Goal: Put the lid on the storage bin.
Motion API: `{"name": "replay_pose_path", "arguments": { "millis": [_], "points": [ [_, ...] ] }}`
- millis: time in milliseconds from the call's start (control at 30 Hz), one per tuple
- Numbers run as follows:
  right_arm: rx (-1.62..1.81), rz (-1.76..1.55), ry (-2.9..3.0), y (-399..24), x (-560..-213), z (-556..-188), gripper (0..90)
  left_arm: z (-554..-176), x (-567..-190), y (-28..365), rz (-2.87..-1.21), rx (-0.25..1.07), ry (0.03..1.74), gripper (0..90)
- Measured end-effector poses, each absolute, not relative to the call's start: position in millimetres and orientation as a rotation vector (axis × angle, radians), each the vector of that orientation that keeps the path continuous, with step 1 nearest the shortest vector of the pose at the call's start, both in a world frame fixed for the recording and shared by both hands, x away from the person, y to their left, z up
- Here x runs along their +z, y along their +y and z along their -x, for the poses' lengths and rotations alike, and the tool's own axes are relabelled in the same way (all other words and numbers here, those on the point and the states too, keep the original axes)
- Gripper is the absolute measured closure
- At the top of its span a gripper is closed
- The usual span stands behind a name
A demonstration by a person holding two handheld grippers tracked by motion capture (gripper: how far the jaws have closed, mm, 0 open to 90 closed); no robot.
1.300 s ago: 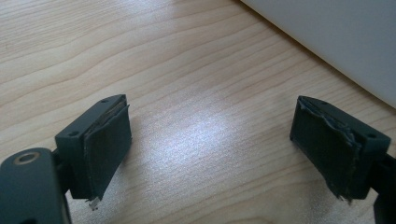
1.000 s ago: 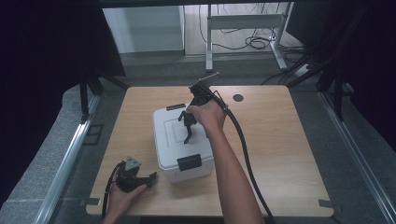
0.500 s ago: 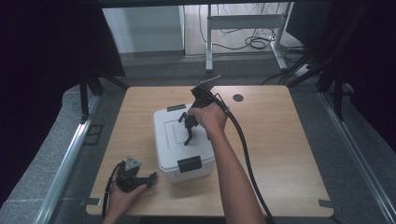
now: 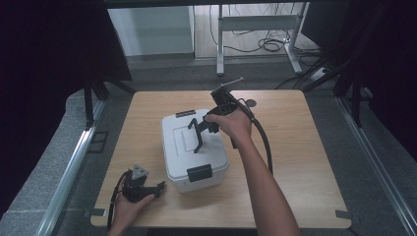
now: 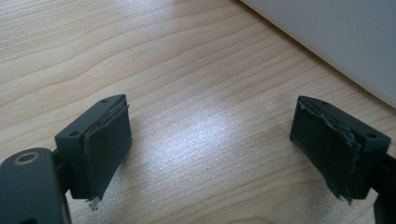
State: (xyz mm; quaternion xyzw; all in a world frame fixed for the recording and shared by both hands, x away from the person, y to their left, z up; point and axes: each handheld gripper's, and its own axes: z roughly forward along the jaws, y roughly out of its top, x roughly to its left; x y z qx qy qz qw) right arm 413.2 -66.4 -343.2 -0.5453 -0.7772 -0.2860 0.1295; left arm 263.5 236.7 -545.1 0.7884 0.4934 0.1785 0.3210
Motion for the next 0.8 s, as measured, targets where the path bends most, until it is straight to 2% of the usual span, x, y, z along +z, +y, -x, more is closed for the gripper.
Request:
{"name": "replay_pose_path", "arguments": {
  "millis": [267,500,533,667,800],
  "points": [
    [-0.954,1.536,-2.255,-110.2,-347.7,-399.3,51.6,-263.6,-544.9,237.0,-2.076,0.469,1.293,12.4],
    [-1.039,1.523,-2.239,-151.0,-358.9,-383.7,51.2,-263.6,-544.9,237.0,-2.076,0.47,1.294,12.4],
    [-1.065,1.54,-2.231,-167.8,-366.8,-377.1,49.8,-263.6,-544.9,237.0,-2.076,0.47,1.294,12.4],
    [-1.097,1.552,-2.223,-187.1,-378.6,-368.9,48.2,-263.6,-545.0,236.9,-2.073,0.471,1.294,12.4],
    [-1.123,1.581,-2.2,-216.9,-404.5,-355.5,46.2,-263.4,-545.2,236.6,-2.069,0.471,1.296,12.4]
  ]
}}
